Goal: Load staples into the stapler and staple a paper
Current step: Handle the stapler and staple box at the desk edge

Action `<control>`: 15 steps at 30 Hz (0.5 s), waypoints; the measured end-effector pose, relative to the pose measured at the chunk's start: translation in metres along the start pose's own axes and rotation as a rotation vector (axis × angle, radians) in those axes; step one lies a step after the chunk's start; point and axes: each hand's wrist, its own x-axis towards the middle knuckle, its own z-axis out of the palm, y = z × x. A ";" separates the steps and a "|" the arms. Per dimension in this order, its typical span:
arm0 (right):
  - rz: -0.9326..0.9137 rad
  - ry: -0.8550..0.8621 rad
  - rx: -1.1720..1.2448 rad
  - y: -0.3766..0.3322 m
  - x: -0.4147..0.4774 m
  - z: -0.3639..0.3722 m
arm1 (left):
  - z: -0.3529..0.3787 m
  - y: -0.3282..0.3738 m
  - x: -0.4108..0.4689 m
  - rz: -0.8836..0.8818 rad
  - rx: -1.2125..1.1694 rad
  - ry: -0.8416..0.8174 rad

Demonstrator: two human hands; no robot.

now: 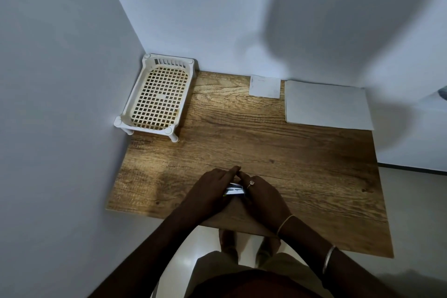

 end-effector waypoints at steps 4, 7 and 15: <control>0.030 -0.041 0.014 0.001 0.001 0.000 | 0.004 -0.003 0.000 -0.040 -0.021 -0.030; 0.041 -0.059 0.017 0.002 0.001 0.000 | 0.006 -0.005 -0.003 -0.075 -0.046 -0.060; 0.023 -0.092 0.003 0.002 0.003 -0.004 | 0.006 -0.007 -0.001 -0.094 -0.054 -0.084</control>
